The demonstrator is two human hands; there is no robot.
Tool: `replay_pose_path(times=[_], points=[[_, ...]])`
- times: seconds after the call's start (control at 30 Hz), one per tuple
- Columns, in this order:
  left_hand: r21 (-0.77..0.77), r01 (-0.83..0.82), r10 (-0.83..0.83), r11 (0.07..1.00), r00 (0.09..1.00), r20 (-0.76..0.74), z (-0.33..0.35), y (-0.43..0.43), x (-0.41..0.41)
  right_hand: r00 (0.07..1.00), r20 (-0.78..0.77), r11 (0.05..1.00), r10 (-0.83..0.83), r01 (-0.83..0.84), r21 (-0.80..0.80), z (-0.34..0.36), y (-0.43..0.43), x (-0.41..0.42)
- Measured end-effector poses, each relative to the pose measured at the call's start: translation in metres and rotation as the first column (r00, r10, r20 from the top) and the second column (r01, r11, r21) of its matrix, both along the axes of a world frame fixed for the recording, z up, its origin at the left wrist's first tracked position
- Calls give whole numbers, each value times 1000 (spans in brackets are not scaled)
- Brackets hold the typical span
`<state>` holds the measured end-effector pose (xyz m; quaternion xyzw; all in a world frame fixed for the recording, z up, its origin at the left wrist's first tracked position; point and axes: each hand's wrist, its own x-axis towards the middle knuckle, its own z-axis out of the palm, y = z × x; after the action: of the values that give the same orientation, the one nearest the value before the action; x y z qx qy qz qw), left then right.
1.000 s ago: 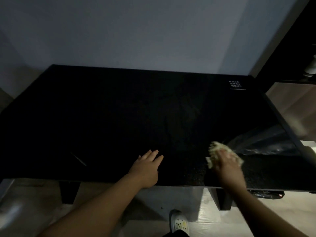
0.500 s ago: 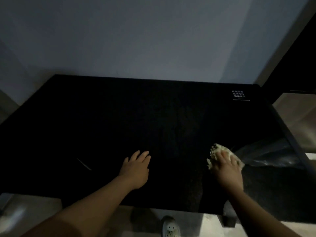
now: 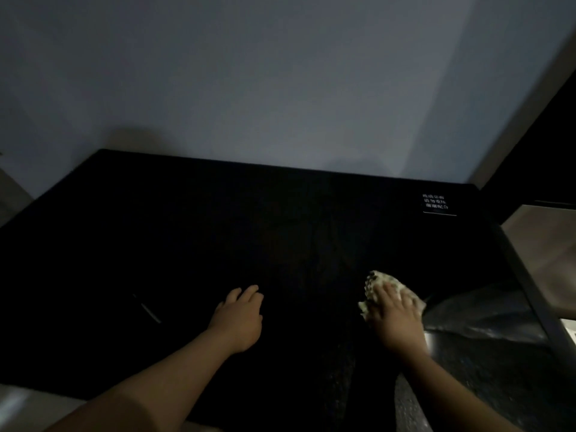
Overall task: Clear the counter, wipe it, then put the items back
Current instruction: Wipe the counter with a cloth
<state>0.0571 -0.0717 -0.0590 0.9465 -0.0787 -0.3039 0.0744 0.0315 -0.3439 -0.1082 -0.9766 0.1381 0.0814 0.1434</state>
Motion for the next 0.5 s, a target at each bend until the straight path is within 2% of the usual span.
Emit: replay_pose_path(times=[0.03, 0.07, 0.13, 0.17, 0.2, 0.27, 0.33, 0.37, 0.43, 0.5], points=[[2, 5, -5, 1000, 1000, 9, 0, -1, 2, 999, -25, 999, -46, 47, 8, 1, 8, 1], [2, 15, -15, 1000, 1000, 16, -1, 0, 4, 1000, -16, 1000, -11, 11, -2, 2, 23, 0], [-5, 40, -40, 999, 999, 28, -1, 0, 11, 976, 103, 981, 190, -192, 4, 0, 62, -9], [-12, 53, -52, 999, 998, 34, 0, 1, 15, 931, 157, 943, 329, -331, -13, -2, 79, -14], [-24, 59, -58, 998, 997, 42, 0, 1, 20, 891, 117, 895, 439, -445, 30, 2, 89, -18], [-56, 57, -55, 997, 998, 38, -1, 2, 29, 871, 7, 866, 492, -490, 100, 4, 82, -11], [-74, 66, -65, 995, 998, 9, -1, 3, 36, 914, 104, 916, 392, -398, 46, 0, 51, 6], [-74, 81, -81, 994, 997, -4, -1, 4, 39, 955, 125, 961, 269, -274, 25, 0, 34, 15], [-56, 115, -116, 992, 993, -20, -1, 8, 44, 999, 31, 999, 34, -35, 42, 5, 15, 26], [-39, 149, -150, 988, 988, -35, 1, 11, 48, 999, -5, 999, -33, 33, -9, 5, 29, 28]])
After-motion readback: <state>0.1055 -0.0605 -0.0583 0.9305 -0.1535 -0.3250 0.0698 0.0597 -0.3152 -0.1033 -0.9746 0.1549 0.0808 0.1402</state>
